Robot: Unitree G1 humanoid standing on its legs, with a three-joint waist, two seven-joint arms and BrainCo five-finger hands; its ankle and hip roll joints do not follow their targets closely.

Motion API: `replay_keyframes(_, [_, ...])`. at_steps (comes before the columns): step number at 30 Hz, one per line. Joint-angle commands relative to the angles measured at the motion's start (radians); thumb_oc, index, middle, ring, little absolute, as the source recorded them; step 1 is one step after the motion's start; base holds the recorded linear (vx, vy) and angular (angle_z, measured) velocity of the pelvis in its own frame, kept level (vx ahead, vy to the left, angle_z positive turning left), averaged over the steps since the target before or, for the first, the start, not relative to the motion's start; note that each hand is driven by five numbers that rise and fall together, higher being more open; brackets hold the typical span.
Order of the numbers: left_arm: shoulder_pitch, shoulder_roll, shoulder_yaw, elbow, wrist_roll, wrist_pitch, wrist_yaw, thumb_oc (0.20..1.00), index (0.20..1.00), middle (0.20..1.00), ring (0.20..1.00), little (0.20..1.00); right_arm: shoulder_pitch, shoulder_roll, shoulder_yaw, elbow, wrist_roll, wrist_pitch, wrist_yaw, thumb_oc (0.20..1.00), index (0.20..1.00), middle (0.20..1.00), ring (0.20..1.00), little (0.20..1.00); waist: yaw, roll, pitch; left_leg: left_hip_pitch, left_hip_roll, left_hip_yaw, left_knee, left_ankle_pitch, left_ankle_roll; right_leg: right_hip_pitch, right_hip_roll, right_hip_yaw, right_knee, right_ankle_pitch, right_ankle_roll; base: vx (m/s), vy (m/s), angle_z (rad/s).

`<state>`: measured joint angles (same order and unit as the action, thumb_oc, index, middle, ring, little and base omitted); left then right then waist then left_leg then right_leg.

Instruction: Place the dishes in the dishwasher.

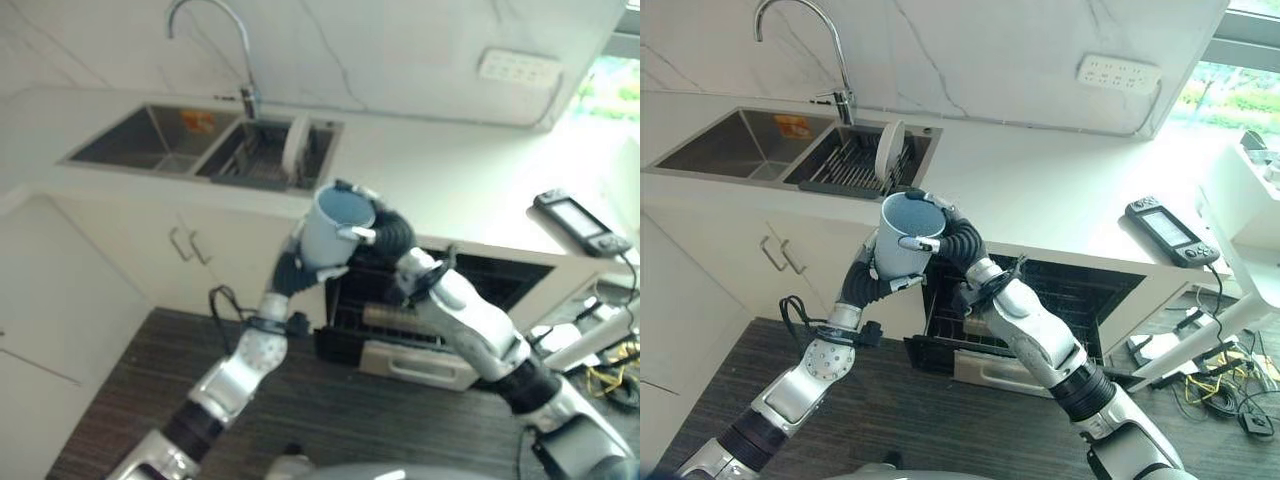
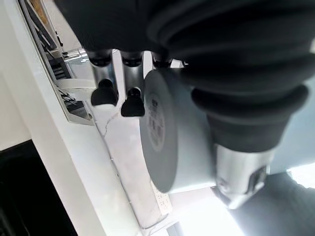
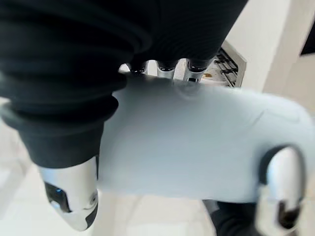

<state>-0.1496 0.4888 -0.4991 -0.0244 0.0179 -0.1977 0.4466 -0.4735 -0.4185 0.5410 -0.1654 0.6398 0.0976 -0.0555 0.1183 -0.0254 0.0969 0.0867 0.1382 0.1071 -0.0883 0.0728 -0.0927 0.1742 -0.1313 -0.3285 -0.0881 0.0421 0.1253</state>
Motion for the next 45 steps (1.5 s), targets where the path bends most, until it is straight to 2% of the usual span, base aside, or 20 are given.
replay_keyframes(1, [-0.114,-0.003,-0.063,-0.048,0.013,-0.11,-0.066,0.2,0.2,0.2,0.2,0.2,-0.122,0.063,0.097,-0.006,-0.048,0.0,0.107,1.0,1.0,1.0,1.0,1.0,0.02,-0.036,-0.015,0.011,0.035,-0.05,0.001,-0.067,-0.015,0.005,-0.093,0.056,0.001,-0.019,0.069,0.01,-0.014,0.08])
replay_keyframes(6, [-0.113,0.002,-0.064,-0.042,0.005,-0.124,-0.083,0.2,0.2,0.2,0.2,0.2,-0.134,0.04,0.106,0.007,-0.06,-0.008,0.153,1.0,1.0,1.0,1.0,1.0,0.023,-0.039,-0.013,0.011,0.035,-0.054,0.001,-0.066,-0.014,0.008,-0.092,0.056,0.001,-0.019,0.068,0.0,-0.008,0.04])
replay_keyframes(15, [-0.106,0.006,-0.062,-0.043,0.001,-0.144,-0.097,0.2,0.2,0.2,0.2,0.2,-0.117,0.037,0.104,0.039,-0.102,-0.022,0.166,1.0,1.0,1.0,1.0,1.0,0.024,-0.038,-0.009,0.011,0.035,-0.059,0.001,-0.065,-0.014,0.009,-0.092,0.057,0.001,-0.018,0.069,0.0,0.0,0.0])
replay_keyframes(20, [-0.108,0.007,-0.063,-0.048,-0.001,-0.145,-0.098,0.2,0.2,0.2,0.2,0.2,-0.126,0.022,0.106,0.049,-0.176,-0.016,0.163,1.0,1.0,1.0,1.0,1.0,0.024,-0.039,-0.006,0.012,0.035,-0.06,0.001,-0.065,-0.015,0.01,-0.093,0.058,0.001,-0.018,0.069,0.0,0.0,0.0])
replay_keyframes(23, [-0.114,0.009,-0.064,-0.051,-0.001,-0.144,-0.101,0.2,0.2,0.2,0.2,0.2,-0.136,0.013,0.113,0.064,-0.283,-0.029,0.146,1.0,1.0,1.0,1.0,1.0,0.024,-0.041,-0.005,0.012,0.034,-0.063,0.001,-0.067,-0.014,0.011,-0.093,0.06,0.001,-0.019,0.07,0.0,0.0,0.0])
replay_keyframes(24, [-0.116,0.011,-0.064,-0.054,-0.003,-0.142,-0.104,0.2,0.2,0.2,0.2,0.2,-0.146,0.005,0.114,0.064,-0.326,-0.033,0.139,0.523,0.523,0.523,0.523,0.523,0.024,-0.042,-0.005,0.012,0.034,-0.063,0.001,-0.068,-0.014,0.01,-0.093,0.061,0.001,-0.019,0.07,0.0,0.0,0.0])
replay_keyframes(25, [-0.12,0.012,-0.065,-0.055,-0.003,-0.141,-0.105,0.2,0.2,0.2,0.2,0.2,-0.155,-0.003,0.116,0.061,-0.364,-0.034,0.136,0.2,0.2,0.2,0.2,0.2,0.023,-0.042,-0.005,0.011,0.034,-0.063,0.001,-0.068,-0.014,0.01,-0.093,0.062,0.001,-0.019,0.071,0.0,0.0,0.0])
replay_keyframes(29, [-0.121,0.019,-0.062,-0.063,-0.006,-0.138,-0.106,0.2,0.2,0.2,0.2,0.2,-0.18,-0.034,0.12,0.047,-0.422,-0.032,0.132,0.2,0.2,0.2,0.2,0.2,0.021,-0.041,-0.004,0.013,0.032,-0.063,0.001,-0.07,-0.012,0.01,-0.093,0.067,0.001,-0.018,0.071,0.0,0.0,0.0])
replay_keyframes(45, [-0.117,0.017,-0.065,-0.059,-0.003,-0.132,-0.121,0.2,0.2,0.2,0.2,0.2,-0.172,-0.041,0.108,0.02,-0.358,-0.084,0.146,0.2,0.2,0.2,0.2,0.2,0.019,-0.04,-0.002,0.015,0.036,-0.058,0.001,-0.072,-0.014,0.009,-0.093,0.063,0.001,-0.02,0.072,0.0,0.0,0.0])
